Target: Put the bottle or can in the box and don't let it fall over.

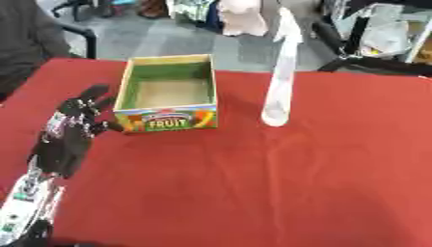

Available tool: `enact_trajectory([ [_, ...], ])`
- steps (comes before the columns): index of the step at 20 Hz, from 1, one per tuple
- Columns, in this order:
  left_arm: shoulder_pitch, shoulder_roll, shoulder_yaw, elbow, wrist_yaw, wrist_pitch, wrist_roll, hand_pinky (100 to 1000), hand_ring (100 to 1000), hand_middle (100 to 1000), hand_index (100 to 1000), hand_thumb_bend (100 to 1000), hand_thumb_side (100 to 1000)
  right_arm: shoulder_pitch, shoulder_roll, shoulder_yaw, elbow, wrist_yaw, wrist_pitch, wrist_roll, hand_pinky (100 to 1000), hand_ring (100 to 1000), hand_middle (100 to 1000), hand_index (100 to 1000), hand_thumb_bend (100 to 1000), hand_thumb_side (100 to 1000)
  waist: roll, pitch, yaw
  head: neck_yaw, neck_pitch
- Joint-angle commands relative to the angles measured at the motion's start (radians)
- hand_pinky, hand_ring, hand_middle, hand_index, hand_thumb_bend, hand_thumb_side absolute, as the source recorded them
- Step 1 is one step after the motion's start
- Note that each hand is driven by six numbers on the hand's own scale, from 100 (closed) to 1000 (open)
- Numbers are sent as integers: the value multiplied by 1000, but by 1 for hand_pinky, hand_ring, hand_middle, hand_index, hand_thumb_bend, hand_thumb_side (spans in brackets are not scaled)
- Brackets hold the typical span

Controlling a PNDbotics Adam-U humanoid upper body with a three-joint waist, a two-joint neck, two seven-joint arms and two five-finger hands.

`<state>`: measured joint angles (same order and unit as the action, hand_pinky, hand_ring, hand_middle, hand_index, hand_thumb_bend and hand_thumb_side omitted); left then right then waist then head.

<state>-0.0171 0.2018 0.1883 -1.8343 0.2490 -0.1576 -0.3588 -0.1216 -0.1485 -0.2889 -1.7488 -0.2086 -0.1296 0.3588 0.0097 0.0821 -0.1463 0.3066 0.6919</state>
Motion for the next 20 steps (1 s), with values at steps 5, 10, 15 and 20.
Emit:
enact_trajectory([
  [5,-6,11,6,-20,0,0,4,652,1000,1000,1000,187,917,-5,-22,-1,-7,-8,-2,2,787,1000,1000,857,100,540,-3,-13,1,3,-11],
  [10,-6,11,6,-20,-1,1,5,651,1000,1000,1000,187,918,-5,-23,-1,-7,-8,-2,2,787,1000,1000,858,100,540,-3,-13,2,3,-11],
  [15,-5,11,5,-19,-1,1,5,652,1000,1000,1000,188,917,-11,-32,9,0,-6,0,11,788,1000,1000,866,100,536,-5,-17,6,4,-9],
  [20,-5,16,-1,-19,-5,1,-1,651,1000,1000,1000,185,916,-96,-139,59,21,-45,-45,36,793,1000,1000,891,100,518,-12,-20,20,-11,-8],
])
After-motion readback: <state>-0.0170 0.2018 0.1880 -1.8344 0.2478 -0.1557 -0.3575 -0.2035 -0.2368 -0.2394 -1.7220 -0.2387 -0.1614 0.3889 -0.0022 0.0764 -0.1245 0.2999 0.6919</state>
